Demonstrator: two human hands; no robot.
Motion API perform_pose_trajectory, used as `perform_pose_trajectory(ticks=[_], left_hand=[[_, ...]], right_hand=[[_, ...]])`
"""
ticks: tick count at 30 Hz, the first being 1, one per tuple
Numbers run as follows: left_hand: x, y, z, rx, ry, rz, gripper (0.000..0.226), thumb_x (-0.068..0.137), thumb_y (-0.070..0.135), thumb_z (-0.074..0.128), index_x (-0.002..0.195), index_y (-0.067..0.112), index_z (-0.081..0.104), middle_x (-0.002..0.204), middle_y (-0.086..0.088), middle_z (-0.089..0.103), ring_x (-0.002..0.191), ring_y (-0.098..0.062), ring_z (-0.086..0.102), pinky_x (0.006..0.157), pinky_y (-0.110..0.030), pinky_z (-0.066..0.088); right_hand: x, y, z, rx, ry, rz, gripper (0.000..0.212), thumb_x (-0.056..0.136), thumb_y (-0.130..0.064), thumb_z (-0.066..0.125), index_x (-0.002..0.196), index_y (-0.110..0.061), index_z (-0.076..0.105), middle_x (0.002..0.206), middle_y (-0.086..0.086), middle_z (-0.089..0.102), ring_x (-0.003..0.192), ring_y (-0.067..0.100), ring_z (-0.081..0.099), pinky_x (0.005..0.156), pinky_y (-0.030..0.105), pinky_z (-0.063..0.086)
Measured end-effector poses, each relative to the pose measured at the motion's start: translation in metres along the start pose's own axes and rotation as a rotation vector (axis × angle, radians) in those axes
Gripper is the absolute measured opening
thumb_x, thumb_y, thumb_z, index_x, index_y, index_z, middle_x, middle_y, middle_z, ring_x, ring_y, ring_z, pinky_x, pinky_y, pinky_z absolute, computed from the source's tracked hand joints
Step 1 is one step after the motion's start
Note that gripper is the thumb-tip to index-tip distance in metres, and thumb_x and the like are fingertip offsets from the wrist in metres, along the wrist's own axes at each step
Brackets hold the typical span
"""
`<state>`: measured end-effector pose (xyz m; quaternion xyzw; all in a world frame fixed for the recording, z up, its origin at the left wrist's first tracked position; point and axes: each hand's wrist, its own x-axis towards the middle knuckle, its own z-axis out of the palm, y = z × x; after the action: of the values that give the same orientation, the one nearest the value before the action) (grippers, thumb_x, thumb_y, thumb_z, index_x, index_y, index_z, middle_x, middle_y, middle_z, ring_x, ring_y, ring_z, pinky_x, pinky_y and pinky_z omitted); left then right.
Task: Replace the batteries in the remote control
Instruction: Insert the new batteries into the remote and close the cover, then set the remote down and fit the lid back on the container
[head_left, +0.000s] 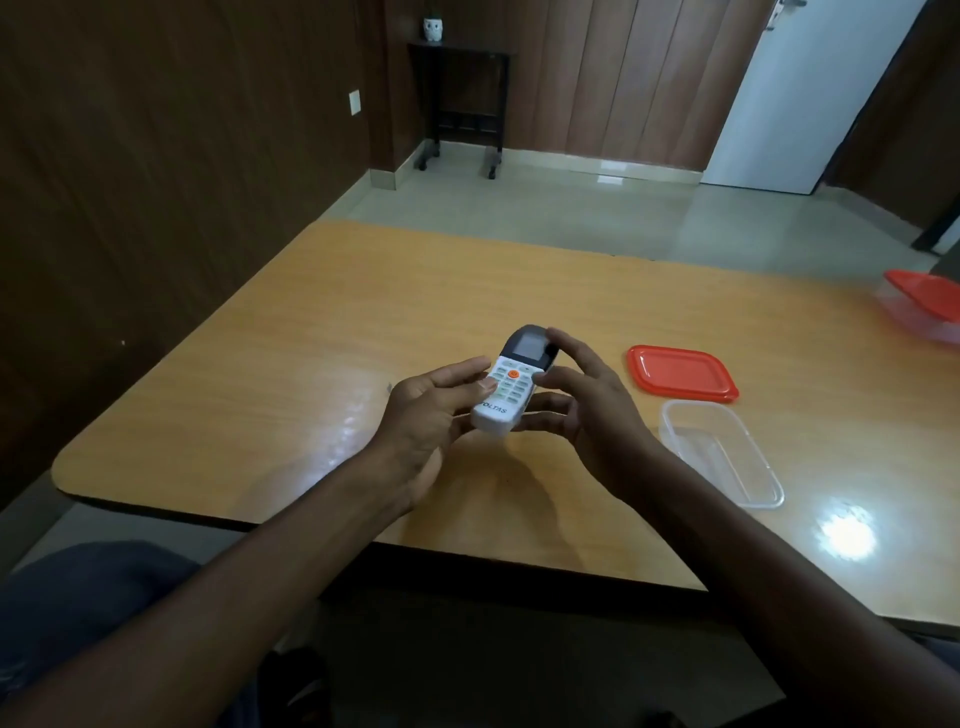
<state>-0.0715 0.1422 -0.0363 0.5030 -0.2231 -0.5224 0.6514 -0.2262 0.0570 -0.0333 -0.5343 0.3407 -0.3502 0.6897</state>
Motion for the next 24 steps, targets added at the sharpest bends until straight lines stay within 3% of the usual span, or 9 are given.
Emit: perform_pose_trajectory(ticks=[5, 8, 13, 15, 18, 21, 24], left_hand=[[0.015, -0.008, 0.003, 0.089, 0.12, 0.022, 0.026, 0.091, 0.004, 0.067, 0.116, 0.004, 0.073, 0.104, -0.014, 0.077, 0.088, -0.022, 0.073, 0.076, -0.027, 0.06], [0.027, -0.009, 0.0, 0.134, 0.184, 0.0, 0.027, 0.094, 0.005, 0.062, 0.118, 0.005, 0.073, 0.109, -0.014, 0.076, 0.1, -0.025, 0.072, 0.092, -0.037, 0.059], [0.048, 0.008, -0.006, 0.139, 0.329, 0.006, 0.024, 0.094, 0.008, 0.057, 0.113, 0.011, 0.072, 0.101, -0.007, 0.074, 0.096, -0.021, 0.068, 0.092, -0.036, 0.058], [0.056, 0.017, -0.009, 0.111, 0.381, 0.02, 0.032, 0.095, 0.005, 0.053, 0.125, 0.009, 0.066, 0.088, -0.002, 0.067, 0.089, -0.022, 0.06, 0.086, -0.034, 0.053], [0.063, 0.022, -0.014, 0.114, 0.433, 0.027, 0.033, 0.094, 0.006, 0.052, 0.124, 0.012, 0.066, 0.076, -0.002, 0.06, 0.082, -0.023, 0.056, 0.081, -0.039, 0.055], [0.066, 0.021, -0.017, 0.144, 0.443, 0.01, 0.028, 0.093, 0.009, 0.054, 0.115, 0.016, 0.07, 0.075, -0.003, 0.062, 0.077, -0.023, 0.059, 0.09, -0.045, 0.058], [0.069, 0.019, -0.016, 0.154, 0.415, -0.006, 0.027, 0.092, 0.006, 0.053, 0.11, 0.017, 0.07, 0.08, -0.005, 0.064, 0.075, -0.023, 0.059, 0.087, -0.047, 0.059]], right_hand=[[0.024, 0.012, 0.012, -0.02, 0.163, 0.128, 0.074, 0.089, -0.003, 0.071, 0.149, -0.018, 0.032, 0.115, 0.024, 0.069, 0.087, 0.033, 0.076, 0.067, 0.037, 0.062], [0.048, 0.012, 0.017, -0.087, 0.227, 0.198, 0.073, 0.085, -0.006, 0.077, 0.144, -0.012, 0.034, 0.112, 0.022, 0.07, 0.088, 0.03, 0.076, 0.062, 0.033, 0.06], [0.101, 0.01, 0.032, -0.189, 0.252, 0.178, 0.053, 0.081, -0.005, 0.081, 0.126, 0.001, 0.055, 0.104, 0.024, 0.073, 0.082, 0.031, 0.077, 0.061, 0.037, 0.063], [0.121, 0.012, 0.041, -0.225, 0.284, 0.15, 0.041, 0.079, -0.005, 0.082, 0.114, 0.0, 0.061, 0.102, 0.023, 0.073, 0.079, 0.032, 0.077, 0.062, 0.039, 0.064], [0.149, 0.01, 0.055, -0.333, 0.336, 0.114, 0.019, 0.08, -0.006, 0.081, 0.085, -0.009, 0.063, 0.095, 0.018, 0.073, 0.073, 0.029, 0.077, 0.063, 0.041, 0.065], [0.175, 0.01, 0.065, -0.471, 0.393, 0.103, 0.014, 0.075, -0.012, 0.081, 0.073, -0.01, 0.067, 0.081, 0.015, 0.075, 0.061, 0.027, 0.075, 0.066, 0.044, 0.065], [0.195, 0.014, 0.069, -0.495, 0.416, 0.118, 0.02, 0.069, -0.018, 0.086, 0.077, -0.006, 0.072, 0.076, 0.013, 0.075, 0.058, 0.026, 0.075, 0.067, 0.044, 0.065]])
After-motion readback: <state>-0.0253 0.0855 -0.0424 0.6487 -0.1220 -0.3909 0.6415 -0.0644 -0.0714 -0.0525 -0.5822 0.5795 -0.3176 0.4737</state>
